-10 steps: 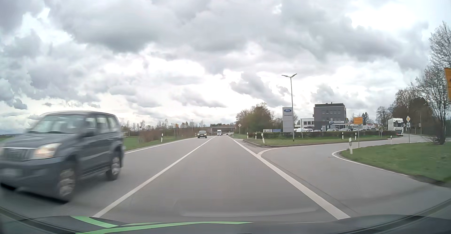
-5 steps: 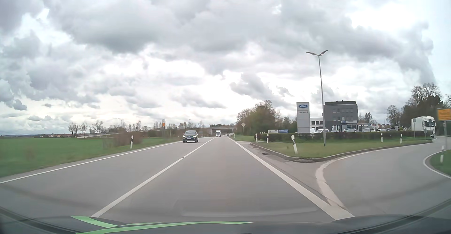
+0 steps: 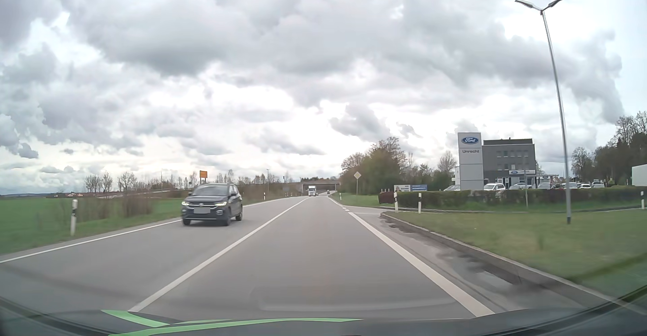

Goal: Follow the waypoints while adhering to traffic rules and regulations

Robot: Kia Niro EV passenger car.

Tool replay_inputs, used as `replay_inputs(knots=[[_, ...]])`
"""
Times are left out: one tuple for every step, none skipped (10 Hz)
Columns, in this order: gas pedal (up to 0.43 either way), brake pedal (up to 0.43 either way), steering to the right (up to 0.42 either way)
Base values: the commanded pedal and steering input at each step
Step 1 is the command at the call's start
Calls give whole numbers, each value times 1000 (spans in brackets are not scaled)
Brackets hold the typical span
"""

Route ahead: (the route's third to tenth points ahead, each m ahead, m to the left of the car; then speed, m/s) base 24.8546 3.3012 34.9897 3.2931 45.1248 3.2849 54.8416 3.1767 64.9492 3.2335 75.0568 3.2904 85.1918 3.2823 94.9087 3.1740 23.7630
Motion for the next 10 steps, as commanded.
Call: replay_inputs(knots=[[177,0,0],[189,0,0],[189,0,0],[189,0,0],[189,0,0],[189,0,0],[197,0,0],[197,0,0],[197,0,0],[197,0,0]])
